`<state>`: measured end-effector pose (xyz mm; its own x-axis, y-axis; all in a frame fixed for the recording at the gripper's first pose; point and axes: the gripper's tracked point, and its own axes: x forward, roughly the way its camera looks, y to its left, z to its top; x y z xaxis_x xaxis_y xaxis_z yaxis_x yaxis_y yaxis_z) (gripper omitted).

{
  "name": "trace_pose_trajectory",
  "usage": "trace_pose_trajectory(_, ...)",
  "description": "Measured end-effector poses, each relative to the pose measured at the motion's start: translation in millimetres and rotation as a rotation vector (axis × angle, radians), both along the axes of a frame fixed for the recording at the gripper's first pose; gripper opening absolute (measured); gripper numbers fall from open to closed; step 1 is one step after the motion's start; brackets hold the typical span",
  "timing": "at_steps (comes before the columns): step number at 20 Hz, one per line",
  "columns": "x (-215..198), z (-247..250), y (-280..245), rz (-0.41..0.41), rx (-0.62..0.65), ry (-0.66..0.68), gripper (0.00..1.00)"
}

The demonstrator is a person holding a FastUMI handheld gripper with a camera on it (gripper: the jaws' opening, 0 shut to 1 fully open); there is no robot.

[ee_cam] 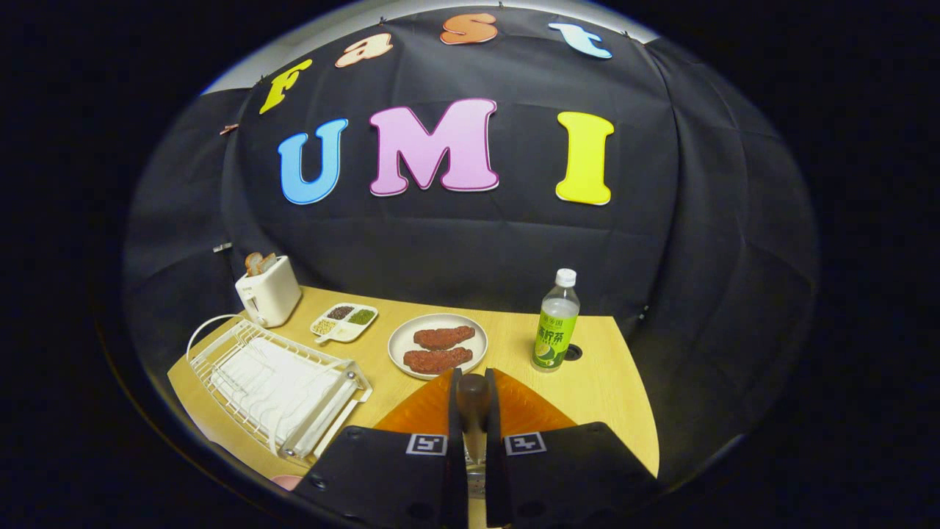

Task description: Take the plate from the dish rack, then take the spoon from the basket and place it into the plate.

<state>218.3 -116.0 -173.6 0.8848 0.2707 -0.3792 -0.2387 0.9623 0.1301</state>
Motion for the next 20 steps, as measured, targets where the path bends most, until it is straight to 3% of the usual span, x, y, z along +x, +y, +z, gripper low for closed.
trace_pose_trajectory(9,-103.6,37.5,35.2,-0.055,0.016,0.069,0.14)
trace_pose_trajectory(20,-206.5,-48.2,111.1,-0.060,0.096,0.310,0.13)
